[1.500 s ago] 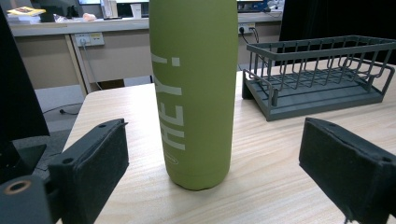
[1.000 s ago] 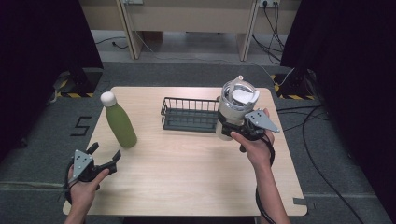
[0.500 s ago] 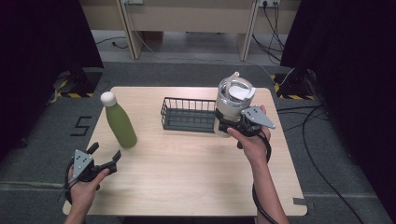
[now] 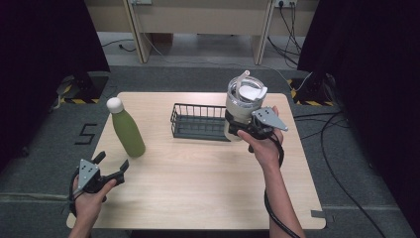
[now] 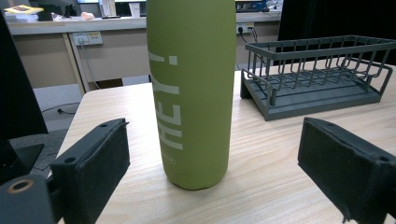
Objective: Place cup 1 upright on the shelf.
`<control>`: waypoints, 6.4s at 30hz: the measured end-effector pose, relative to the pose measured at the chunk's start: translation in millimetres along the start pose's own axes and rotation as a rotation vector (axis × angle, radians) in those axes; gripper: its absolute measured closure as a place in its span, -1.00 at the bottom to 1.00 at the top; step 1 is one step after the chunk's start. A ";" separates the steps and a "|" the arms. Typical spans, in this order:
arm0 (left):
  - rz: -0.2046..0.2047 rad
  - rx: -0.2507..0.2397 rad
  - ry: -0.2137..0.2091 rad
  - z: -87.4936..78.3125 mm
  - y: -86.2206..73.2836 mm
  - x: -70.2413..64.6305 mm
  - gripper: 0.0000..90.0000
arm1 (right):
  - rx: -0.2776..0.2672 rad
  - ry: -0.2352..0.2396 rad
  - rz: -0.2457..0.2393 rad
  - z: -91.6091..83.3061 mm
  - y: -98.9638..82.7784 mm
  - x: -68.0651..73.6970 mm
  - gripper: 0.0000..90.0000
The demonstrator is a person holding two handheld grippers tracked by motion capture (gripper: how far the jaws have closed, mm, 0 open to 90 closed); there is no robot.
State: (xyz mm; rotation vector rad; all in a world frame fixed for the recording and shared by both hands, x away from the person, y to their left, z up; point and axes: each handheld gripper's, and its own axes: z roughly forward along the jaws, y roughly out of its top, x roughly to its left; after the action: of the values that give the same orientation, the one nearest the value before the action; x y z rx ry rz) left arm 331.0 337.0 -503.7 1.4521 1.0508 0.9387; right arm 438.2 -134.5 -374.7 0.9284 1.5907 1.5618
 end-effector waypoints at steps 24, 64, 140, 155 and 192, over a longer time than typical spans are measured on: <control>-0.002 0.000 -0.004 0.3 -0.6 -0.5 -0.80 | 0.000 0.006 -0.008 16.1 4.1 1.5 -0.80; -0.001 0.002 -0.005 0.4 -0.9 -0.8 -0.80 | 0.005 0.001 -0.006 49.8 12.3 -0.1 -0.80; -0.006 0.002 -0.017 0.6 -1.7 -0.3 -0.78 | 0.072 -0.035 0.035 122.7 -8.0 -4.4 -0.80; -0.007 0.002 -0.019 0.9 -1.9 -0.3 -0.76 | 0.085 -0.045 0.044 126.6 -14.8 -6.5 -0.80; -0.005 0.001 -0.022 0.7 -1.7 -0.3 -0.74 | 0.168 -0.056 0.045 138.1 -53.0 -4.1 -0.80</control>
State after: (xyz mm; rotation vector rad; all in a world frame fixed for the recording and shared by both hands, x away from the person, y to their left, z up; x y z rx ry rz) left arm 331.3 336.7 -505.5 1.4565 1.0391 0.9170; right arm 560.0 -71.1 -429.9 1.0958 1.6908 1.4363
